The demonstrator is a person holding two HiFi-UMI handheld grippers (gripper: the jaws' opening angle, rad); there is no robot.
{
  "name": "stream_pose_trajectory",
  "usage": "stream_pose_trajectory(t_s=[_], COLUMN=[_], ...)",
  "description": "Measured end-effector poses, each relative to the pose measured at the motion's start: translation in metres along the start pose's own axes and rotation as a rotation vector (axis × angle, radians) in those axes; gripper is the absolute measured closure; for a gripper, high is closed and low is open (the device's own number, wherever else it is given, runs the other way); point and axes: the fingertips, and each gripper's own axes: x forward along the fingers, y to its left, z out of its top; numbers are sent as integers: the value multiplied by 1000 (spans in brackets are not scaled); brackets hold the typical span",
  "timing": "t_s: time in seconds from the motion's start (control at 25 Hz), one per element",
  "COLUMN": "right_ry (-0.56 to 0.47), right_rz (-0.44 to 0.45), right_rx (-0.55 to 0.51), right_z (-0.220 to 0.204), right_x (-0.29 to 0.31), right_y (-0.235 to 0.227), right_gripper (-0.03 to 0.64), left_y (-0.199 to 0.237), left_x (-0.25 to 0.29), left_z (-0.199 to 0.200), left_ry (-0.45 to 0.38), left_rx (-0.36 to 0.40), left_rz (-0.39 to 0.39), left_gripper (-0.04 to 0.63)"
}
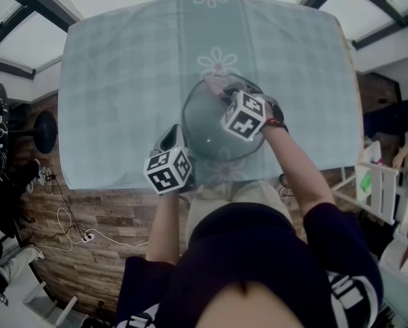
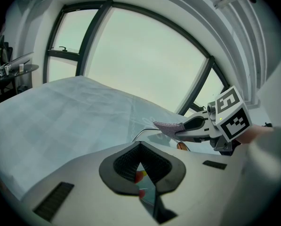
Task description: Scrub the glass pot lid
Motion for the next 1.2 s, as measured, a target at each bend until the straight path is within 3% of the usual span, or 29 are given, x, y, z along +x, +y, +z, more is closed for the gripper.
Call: stream_pose_trajectory(t_s=[1.2], right_ry=[-1], right_rz=[58], right_rx=[-98], right_z=[28], right_x=[6], right_y=[42], right_gripper=[540], left_y=[12], left_x=[-17], left_z=[-1], left_ry=[-20], left_rx=[-20], left_rz=[19], left_gripper=[604])
